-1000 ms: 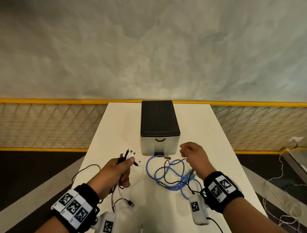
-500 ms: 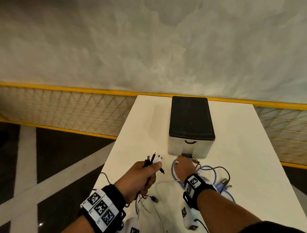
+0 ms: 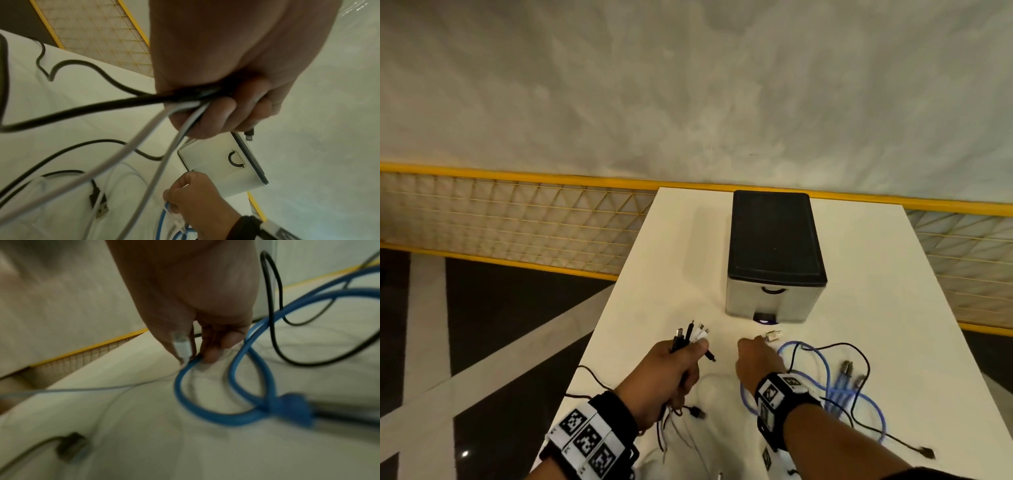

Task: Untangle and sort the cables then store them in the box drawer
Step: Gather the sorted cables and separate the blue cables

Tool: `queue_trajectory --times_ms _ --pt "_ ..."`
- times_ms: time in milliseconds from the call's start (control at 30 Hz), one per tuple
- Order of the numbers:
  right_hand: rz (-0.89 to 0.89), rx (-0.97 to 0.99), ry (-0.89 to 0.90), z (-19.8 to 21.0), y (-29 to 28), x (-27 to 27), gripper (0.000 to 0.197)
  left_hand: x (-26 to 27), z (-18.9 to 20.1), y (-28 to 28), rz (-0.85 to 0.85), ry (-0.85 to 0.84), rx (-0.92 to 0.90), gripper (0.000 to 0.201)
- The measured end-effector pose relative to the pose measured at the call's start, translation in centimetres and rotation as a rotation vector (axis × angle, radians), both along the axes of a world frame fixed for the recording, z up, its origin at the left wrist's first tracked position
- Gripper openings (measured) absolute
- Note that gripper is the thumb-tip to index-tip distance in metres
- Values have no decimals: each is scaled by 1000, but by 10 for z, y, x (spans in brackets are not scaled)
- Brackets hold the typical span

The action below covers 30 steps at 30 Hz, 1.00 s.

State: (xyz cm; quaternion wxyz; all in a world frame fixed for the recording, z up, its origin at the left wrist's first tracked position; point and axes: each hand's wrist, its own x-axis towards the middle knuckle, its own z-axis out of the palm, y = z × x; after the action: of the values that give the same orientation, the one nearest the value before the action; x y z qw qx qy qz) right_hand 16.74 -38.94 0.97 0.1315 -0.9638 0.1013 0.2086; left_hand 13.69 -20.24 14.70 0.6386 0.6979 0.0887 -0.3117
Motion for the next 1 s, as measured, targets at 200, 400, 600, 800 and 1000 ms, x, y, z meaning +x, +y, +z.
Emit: queue_trajectory --times_ms 200,400,600,800,1000 --pt "-603 705 -12 15 -11 -29 38 15 -2 -8 198 91 -191 34" --pt "-639 1136 -336 103 -23 -57 24 25 2 -32 215 78 -314 14" --pt "-374 1115 -524 155 -11 -71 30 20 16 -70 171 -5 -406 22" --pt "-251 997 -532 159 -13 -83 36 15 33 -81 173 -137 -345 21" --pt "-397 728 -462 148 -28 -93 20 11 45 -73 248 -191 -304 35"
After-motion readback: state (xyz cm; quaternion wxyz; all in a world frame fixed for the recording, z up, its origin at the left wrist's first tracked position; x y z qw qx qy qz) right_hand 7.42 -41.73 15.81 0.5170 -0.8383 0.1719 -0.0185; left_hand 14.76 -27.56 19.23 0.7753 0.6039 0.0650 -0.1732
